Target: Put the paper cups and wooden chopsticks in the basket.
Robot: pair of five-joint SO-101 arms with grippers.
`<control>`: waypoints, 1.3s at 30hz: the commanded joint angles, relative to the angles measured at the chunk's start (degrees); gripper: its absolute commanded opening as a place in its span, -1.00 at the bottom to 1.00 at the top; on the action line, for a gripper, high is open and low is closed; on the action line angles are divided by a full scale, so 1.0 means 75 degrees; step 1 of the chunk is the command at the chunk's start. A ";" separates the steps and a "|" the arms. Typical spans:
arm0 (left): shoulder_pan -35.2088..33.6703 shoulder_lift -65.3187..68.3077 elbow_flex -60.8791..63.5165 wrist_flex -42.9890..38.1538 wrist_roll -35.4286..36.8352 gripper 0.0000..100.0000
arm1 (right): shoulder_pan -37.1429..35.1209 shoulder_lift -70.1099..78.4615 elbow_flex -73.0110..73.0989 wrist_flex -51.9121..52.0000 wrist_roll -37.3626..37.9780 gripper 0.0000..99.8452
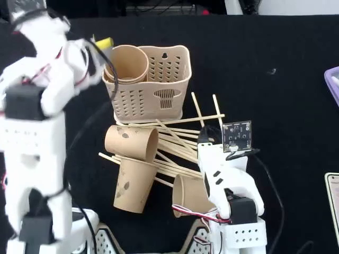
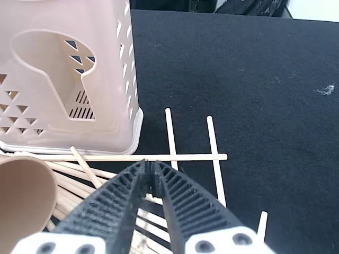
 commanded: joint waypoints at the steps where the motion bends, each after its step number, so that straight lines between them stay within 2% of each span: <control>1: 0.0123 -0.0574 -0.0358 0.0985 -0.0949 -0.54 | 0.0070 -0.0111 -0.0053 -0.0152 0.0047 -0.98; 6: 0.0205 -0.0973 0.1049 0.1747 -0.2215 -0.54 | 0.0059 -0.0111 -0.0147 -0.0129 0.0070 -0.98; 9: 0.0147 -0.1207 0.2585 0.1594 -0.2649 -0.54 | 0.0059 -0.0111 -0.0873 0.0645 0.0094 -0.98; 12: -0.0475 -0.1360 0.4401 0.0703 -0.2673 -0.54 | 0.0094 -0.0029 -0.2069 0.1664 0.0340 -0.89; 16: -0.1295 -0.1430 0.6464 -0.0785 -0.2661 -0.54 | 0.0047 0.0381 -0.2655 0.1688 0.1489 -0.64; 19: -0.1588 -0.1465 0.7719 -0.1653 -0.2649 -0.54 | -0.0082 0.1049 -0.3159 0.1747 0.2356 -0.61; 22: -0.1647 -0.1453 0.8774 -0.2649 -0.2649 -0.54 | -0.0399 0.2081 -0.4378 0.2391 0.2567 -0.61; 26: -0.1659 -0.1536 0.9536 -0.3364 -0.2321 -0.54 | -0.0762 0.4167 -0.6840 0.4032 0.2520 -0.61; 29: -0.1659 -0.1559 0.9735 -0.3376 -0.1735 -0.54 | -0.1571 0.6089 -0.8246 0.5638 0.2520 -0.61; 31: -0.1659 -0.1559 0.9770 -0.3376 -0.1840 -0.54 | -0.2215 0.7320 -0.8797 0.6552 0.2508 -0.61; 35: -0.1659 -0.1559 0.9946 -0.3376 -0.1922 -0.54 | -0.2813 0.8821 -0.9114 0.6845 0.2122 -0.61; 39: -0.1670 -0.1559 1.0098 -0.3540 -0.1899 -0.54 | -0.3399 0.8750 -0.9055 0.6611 0.1676 -0.61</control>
